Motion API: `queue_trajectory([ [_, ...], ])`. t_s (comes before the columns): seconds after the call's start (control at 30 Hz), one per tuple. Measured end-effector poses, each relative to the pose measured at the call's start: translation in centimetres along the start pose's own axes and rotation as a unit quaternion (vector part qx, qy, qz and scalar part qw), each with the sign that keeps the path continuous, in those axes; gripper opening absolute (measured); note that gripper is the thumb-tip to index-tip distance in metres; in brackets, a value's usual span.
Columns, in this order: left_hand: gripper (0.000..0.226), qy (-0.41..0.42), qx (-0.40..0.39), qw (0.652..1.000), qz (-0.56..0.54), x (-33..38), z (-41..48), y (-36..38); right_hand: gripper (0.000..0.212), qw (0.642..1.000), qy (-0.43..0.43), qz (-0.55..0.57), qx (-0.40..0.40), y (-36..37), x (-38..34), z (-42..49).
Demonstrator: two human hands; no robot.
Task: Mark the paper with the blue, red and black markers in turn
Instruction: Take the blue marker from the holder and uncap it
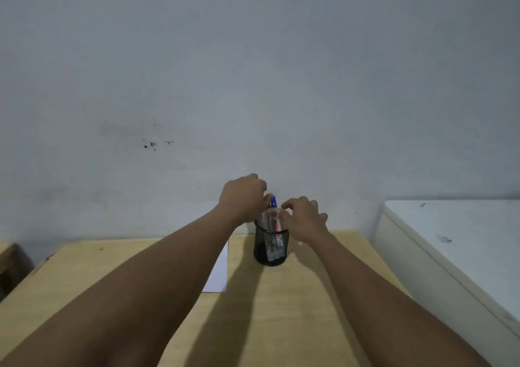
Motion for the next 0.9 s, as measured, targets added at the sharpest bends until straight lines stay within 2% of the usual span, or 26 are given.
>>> queue_trajectory([
  [0.23,0.035,-0.036,-0.048,0.998,-0.036,-0.6,1.2,2.6,0.032,1.000,0.005,-0.010,-0.007,1.5,0.0,1.5],
  [0.57,0.039,-0.031,-0.008,0.988,-0.148,0.5,1.4,0.5,0.033,0.998,0.030,0.053,0.019,-1.4,0.1,1.6],
  [0.67,0.029,-0.027,0.001,0.967,-0.252,1.1,1.0,-2.1,0.028,0.998,-0.001,0.060,0.024,-4.0,-1.3,0.6],
  [0.77,0.019,-0.045,0.009,0.926,-0.375,1.2,0.3,-5.3,0.012,0.995,-0.032,0.091,0.008,-6.2,-3.3,-0.9],
  [0.9,0.016,-0.088,0.033,0.892,-0.442,-0.2,-1.5,-9.8,0.016,0.967,-0.053,0.248,-0.020,-8.3,-5.5,-3.3],
])
Point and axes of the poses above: each hand's wrist, its own z-axis towards the middle knuckle, its own y-axis out of the palm, x = y × z, the point moved 10 cm from there along z, towards the middle knuckle, and after that the axes turned 11 degrees about -z, right-handed, at the moved point
